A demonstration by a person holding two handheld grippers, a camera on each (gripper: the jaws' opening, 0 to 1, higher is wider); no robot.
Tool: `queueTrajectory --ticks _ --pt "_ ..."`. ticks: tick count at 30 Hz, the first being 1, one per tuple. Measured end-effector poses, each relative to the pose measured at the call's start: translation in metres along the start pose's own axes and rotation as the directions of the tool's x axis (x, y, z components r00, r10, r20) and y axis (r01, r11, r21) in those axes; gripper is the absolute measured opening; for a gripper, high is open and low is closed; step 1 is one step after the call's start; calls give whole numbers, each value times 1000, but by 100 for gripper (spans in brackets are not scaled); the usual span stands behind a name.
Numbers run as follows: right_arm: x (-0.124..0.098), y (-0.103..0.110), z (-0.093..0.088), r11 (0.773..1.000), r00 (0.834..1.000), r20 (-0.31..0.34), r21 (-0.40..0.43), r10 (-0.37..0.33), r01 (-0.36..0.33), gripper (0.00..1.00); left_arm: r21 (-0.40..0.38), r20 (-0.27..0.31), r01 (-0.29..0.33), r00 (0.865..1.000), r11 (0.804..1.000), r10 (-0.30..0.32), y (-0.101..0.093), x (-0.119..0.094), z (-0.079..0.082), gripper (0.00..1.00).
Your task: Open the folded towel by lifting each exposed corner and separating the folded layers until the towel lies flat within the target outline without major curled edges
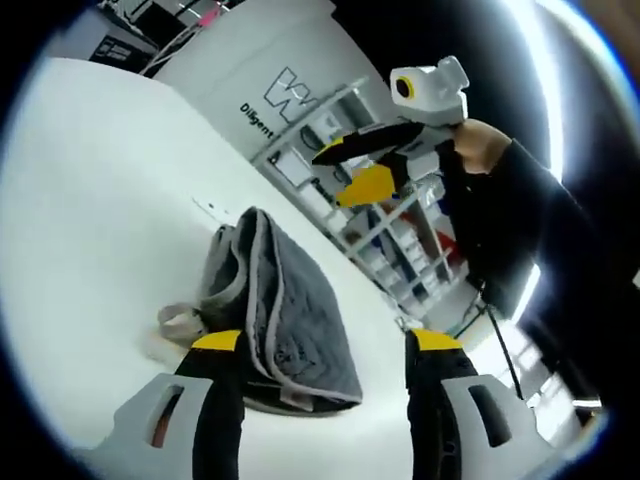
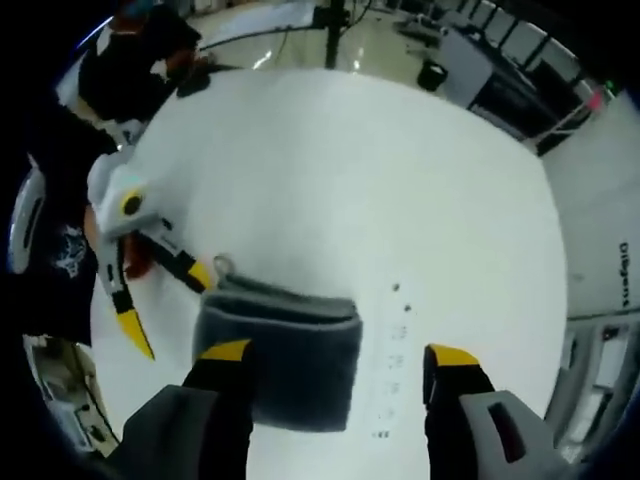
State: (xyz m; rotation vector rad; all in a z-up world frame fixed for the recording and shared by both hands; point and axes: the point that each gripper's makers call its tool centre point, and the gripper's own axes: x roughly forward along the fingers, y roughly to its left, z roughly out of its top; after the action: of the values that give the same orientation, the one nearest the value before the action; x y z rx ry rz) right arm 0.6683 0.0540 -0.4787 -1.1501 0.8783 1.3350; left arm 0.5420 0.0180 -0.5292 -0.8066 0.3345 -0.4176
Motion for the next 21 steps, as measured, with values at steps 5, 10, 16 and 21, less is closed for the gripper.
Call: queueTrajectory --ticks 5,10,16,21 --pt "10 0 1 999 1000 -22 33 -1 2 60 -6 0 -20 1000 1000 20 5 2 -2 56" --pt "15 1 -4 999 999 -38 53 9 -7 62 -6 3 -28 1000 1000 28 6 3 -1 55" --pt "33 3 -12 996 999 -49 95 7 -3 64 26 15 -41 999 999 40 5 4 -1 63" --pt "43 7 -13 992 998 -57 123 17 -10 69 47 27 -49 998 998 48 6 6 4 60"
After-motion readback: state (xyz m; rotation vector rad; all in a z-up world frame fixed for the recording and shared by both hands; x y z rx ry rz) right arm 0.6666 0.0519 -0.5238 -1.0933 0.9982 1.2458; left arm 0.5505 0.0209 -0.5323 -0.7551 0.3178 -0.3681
